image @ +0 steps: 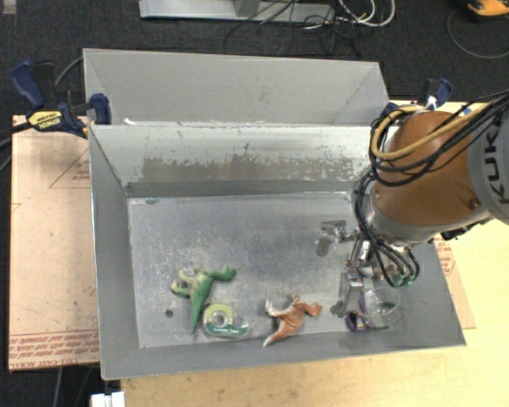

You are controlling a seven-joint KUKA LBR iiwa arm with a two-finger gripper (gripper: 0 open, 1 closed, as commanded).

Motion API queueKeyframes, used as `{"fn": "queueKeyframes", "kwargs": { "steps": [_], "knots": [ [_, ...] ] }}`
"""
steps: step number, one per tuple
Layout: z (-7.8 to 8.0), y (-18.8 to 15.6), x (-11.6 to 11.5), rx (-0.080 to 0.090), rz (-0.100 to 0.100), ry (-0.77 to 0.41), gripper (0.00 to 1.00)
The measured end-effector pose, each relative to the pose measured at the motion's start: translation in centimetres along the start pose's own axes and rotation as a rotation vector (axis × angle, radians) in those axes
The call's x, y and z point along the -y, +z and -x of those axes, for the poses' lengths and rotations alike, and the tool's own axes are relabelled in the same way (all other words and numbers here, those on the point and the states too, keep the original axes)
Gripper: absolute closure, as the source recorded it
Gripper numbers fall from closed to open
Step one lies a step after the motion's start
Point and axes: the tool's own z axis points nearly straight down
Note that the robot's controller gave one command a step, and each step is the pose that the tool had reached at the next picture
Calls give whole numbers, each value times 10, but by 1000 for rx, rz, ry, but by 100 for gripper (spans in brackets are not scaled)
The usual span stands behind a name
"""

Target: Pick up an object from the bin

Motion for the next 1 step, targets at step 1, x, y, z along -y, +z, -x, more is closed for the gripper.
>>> {"fn": "queueKeyframes", "kwargs": {
  "steps": [1],
  "knots": [
    [0,-1,0,1,0,0,0]
  ]
}}
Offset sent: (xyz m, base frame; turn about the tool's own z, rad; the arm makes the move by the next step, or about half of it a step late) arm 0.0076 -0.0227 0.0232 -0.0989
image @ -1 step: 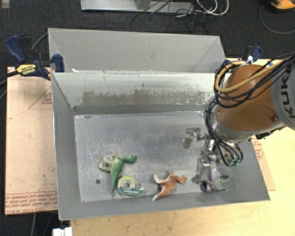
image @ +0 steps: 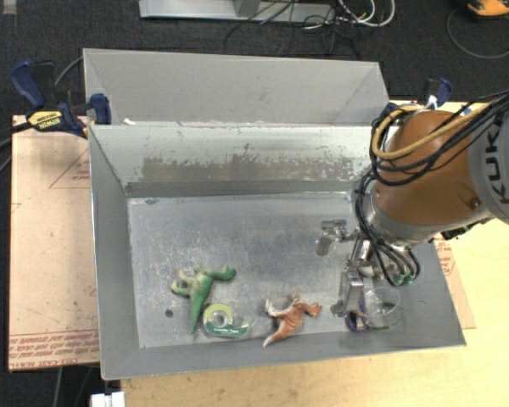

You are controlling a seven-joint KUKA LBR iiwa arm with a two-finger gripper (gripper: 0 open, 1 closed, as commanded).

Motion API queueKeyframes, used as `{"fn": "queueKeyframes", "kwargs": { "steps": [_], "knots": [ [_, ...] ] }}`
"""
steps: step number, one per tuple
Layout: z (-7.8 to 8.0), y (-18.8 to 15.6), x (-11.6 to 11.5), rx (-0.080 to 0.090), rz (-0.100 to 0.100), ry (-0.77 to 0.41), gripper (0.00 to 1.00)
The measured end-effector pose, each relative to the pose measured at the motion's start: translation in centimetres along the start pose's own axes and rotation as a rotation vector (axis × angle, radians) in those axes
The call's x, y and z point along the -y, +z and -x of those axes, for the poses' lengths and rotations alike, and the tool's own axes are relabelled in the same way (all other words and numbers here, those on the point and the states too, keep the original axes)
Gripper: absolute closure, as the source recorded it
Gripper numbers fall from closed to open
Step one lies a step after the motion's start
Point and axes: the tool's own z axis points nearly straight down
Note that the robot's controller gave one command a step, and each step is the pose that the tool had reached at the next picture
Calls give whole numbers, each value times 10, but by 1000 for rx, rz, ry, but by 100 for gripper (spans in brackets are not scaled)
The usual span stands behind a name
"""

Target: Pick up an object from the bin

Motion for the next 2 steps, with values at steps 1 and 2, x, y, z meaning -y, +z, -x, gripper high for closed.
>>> {"fn": "queueKeyframes", "kwargs": {
  "steps": [1,2],
  "knots": [
    [5,-11,10,4,0,-46,0],
    [-8,63,21,6,0,-149,0]
  ]
}}
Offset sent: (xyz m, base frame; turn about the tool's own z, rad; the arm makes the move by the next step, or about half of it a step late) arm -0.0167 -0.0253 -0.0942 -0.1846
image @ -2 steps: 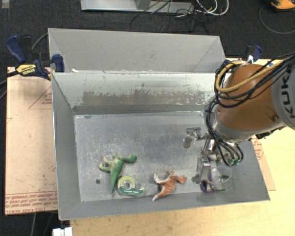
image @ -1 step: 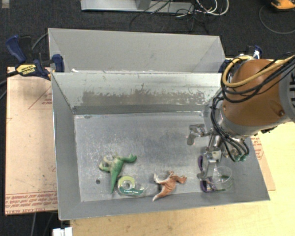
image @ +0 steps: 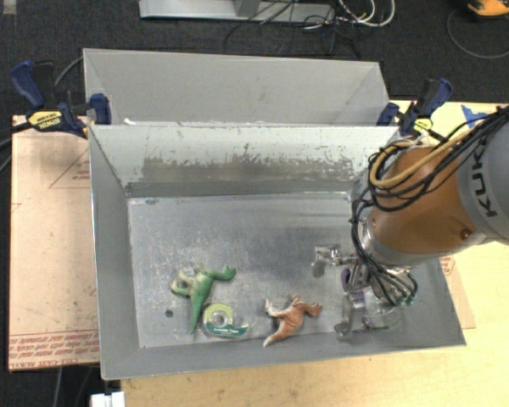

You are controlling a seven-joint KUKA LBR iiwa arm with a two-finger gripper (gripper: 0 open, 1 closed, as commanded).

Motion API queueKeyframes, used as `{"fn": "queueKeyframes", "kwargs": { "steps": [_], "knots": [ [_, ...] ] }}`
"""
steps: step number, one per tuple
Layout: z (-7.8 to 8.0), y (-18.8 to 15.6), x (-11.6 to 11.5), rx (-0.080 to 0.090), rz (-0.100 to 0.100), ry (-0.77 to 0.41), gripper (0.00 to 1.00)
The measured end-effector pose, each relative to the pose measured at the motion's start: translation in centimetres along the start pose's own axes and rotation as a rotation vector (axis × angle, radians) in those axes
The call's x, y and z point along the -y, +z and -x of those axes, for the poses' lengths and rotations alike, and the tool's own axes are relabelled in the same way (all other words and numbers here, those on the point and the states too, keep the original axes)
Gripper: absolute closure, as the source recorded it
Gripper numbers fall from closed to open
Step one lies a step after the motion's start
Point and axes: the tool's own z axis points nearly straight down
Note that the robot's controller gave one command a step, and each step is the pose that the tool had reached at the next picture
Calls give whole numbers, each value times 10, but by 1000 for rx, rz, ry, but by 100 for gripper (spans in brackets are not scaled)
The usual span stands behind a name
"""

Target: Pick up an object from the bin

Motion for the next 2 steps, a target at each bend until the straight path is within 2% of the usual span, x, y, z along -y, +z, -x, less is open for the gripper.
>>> {"fn": "queueKeyframes", "kwargs": {
  "steps": [1,2],
  "knots": [
    [24,55,-26,-1,3,-109,0],
    [27,52,-59,1,1,-198,100]
  ]
}}
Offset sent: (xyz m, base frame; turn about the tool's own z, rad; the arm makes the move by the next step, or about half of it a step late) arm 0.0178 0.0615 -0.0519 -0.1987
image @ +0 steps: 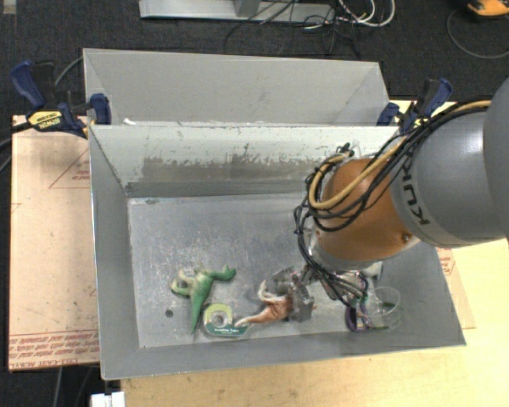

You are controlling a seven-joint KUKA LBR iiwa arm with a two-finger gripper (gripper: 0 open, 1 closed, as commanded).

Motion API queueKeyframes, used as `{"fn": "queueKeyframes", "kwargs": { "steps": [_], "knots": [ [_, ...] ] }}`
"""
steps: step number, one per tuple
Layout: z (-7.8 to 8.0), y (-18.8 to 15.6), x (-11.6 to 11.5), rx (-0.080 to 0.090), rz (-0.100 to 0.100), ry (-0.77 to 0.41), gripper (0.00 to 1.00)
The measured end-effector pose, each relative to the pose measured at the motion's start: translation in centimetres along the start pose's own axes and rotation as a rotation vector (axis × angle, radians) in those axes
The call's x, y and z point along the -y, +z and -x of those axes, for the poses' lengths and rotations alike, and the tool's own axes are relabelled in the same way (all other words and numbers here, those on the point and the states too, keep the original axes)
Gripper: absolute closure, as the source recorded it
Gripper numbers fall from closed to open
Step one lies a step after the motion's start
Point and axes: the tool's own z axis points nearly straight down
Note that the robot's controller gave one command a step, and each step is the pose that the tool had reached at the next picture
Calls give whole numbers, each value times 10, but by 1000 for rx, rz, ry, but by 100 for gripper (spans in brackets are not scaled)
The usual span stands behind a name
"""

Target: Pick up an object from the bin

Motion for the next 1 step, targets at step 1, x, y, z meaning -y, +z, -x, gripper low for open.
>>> {"fn": "queueKeyframes", "kwargs": {
  "steps": [1],
  "knots": [
    [0,0,0,0,0,-1,100]
  ]
}}
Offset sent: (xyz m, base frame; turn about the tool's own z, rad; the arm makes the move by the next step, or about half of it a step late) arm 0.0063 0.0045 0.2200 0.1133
